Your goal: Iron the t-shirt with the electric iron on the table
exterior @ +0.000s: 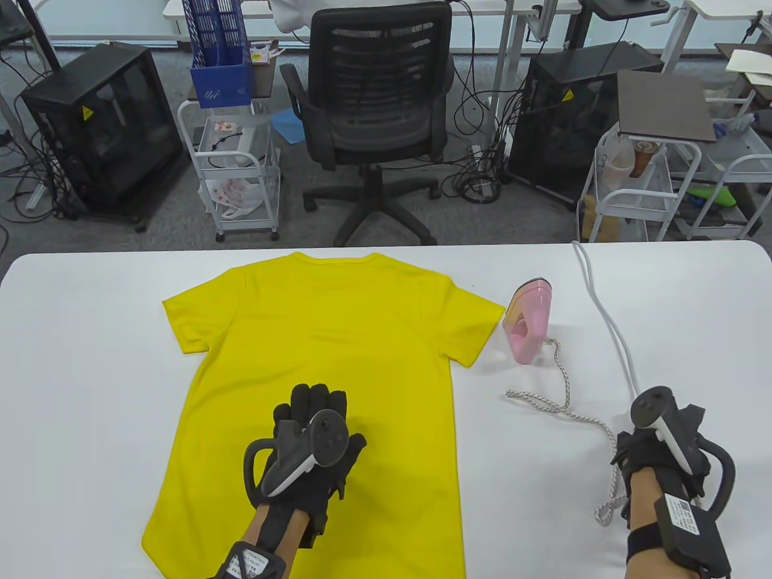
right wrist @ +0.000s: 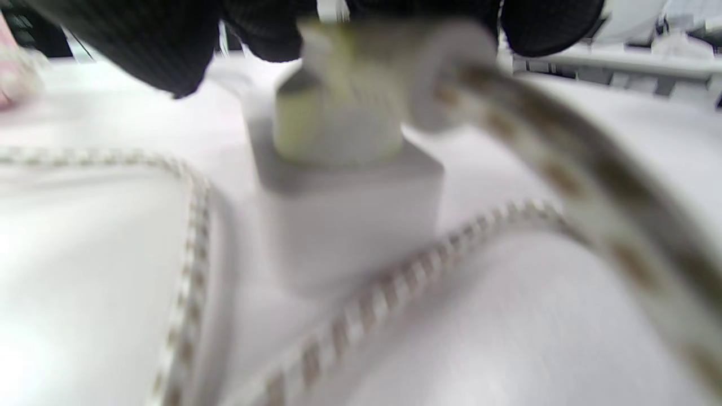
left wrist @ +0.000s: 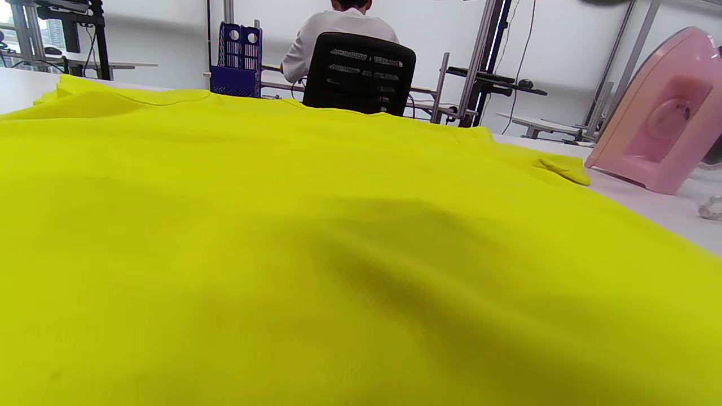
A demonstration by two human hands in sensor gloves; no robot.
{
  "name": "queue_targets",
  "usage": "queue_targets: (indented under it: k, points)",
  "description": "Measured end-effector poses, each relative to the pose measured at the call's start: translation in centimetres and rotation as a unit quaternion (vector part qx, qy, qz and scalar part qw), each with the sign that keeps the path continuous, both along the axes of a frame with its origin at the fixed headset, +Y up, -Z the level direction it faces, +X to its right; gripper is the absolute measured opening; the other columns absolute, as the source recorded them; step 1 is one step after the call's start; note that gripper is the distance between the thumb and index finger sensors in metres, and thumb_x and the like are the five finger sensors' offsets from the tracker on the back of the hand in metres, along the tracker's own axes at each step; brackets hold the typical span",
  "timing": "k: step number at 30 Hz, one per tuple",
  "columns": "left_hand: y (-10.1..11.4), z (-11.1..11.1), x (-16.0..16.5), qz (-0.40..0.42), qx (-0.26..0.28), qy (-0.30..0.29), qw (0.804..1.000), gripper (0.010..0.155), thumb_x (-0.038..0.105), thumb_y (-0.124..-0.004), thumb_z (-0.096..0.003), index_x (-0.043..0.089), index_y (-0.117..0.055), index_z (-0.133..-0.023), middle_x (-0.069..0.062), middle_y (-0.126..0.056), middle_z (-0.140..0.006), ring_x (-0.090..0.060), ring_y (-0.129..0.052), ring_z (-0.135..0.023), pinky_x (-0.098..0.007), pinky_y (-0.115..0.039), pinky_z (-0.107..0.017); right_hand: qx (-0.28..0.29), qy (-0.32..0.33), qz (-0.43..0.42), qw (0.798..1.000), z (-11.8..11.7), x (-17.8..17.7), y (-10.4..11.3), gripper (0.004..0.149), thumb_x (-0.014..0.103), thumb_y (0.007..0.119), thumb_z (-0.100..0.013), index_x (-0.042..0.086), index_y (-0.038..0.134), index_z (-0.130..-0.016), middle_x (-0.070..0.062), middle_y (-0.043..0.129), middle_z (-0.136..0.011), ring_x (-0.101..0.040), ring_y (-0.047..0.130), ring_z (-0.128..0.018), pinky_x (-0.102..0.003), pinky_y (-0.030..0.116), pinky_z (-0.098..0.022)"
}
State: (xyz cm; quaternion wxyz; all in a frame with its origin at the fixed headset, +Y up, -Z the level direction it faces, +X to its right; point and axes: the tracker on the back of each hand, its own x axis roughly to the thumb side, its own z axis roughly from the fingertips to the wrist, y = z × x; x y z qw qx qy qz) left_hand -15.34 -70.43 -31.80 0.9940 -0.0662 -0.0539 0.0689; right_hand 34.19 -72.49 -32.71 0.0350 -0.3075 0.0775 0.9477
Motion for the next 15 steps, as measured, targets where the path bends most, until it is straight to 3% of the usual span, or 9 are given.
queue_targets:
  k: [4, 9, 15]
  points:
    - [-0.1, 0.0, 0.1, -0.002, -0.001, -0.003, 1.000, 0.077, 0.065, -0.056, -0.0438, 0.032, -0.032, -0.109, 0.001, -0.028, -0.118, -0.030, -0.019, -0.114, -0.054, -0.027, -0.078, 0.017, 0.013, -0.002, 1.000, -0.2, -1.2, 1.9, 0.067, 0.056, 0.077, -0.044, 0.032, 0.053, -0.101, -0.021, 0.053, -0.107, -0.045, 0.074, -0.087, -0.063, 0.061, -0.062]
    - [-0.2, 0.0, 0.0, 0.002, -0.005, 0.000, 1.000, 0.077, 0.065, -0.056, -0.0438, 0.032, -0.032, -0.109, 0.001, -0.028, -0.118, -0.030, -0.019, -0.114, -0.055, -0.027, -0.078, 0.082, 0.040, -0.025, 0.995, -0.6, -2.8, 4.3, 0.067, 0.057, 0.077, -0.043, 0.031, 0.054, -0.101, -0.021, 0.055, -0.107, -0.045, 0.074, -0.087, -0.062, 0.061, -0.063]
    - [-0.3, -0.1, -0.1, 0.001, -0.008, 0.004, 1.000, 0.077, 0.065, -0.056, -0.0438, 0.032, -0.032, -0.109, 0.001, -0.028, -0.118, -0.030, -0.019, -0.114, -0.055, -0.027, -0.079, 0.166, 0.073, -0.085, 0.980, 0.3, -5.4, 3.3, 0.065, 0.057, 0.076, -0.044, 0.029, 0.058, -0.100, -0.020, 0.060, -0.105, -0.044, 0.078, -0.084, -0.061, 0.063, -0.061]
